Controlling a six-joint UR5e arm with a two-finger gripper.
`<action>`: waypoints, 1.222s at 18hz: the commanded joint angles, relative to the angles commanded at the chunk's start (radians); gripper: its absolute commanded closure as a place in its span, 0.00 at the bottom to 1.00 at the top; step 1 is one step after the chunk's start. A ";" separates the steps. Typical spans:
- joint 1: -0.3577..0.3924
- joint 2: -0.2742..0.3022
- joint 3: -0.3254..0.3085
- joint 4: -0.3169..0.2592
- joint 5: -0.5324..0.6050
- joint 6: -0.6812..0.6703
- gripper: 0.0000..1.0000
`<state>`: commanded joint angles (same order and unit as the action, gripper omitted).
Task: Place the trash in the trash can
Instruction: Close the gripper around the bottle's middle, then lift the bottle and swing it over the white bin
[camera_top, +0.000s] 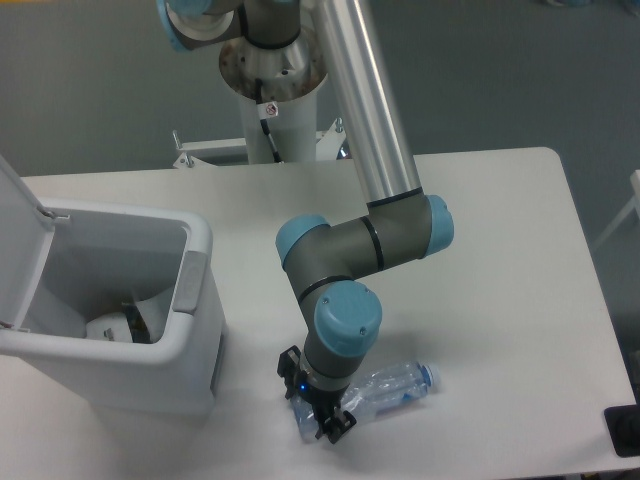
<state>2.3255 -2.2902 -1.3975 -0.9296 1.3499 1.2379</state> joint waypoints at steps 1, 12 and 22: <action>0.002 0.002 0.000 -0.002 -0.002 0.000 0.54; 0.127 0.132 0.017 -0.005 -0.222 -0.044 0.61; 0.170 0.230 0.122 -0.005 -0.595 -0.357 0.61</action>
<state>2.4958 -2.0602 -1.2750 -0.9342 0.7551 0.8809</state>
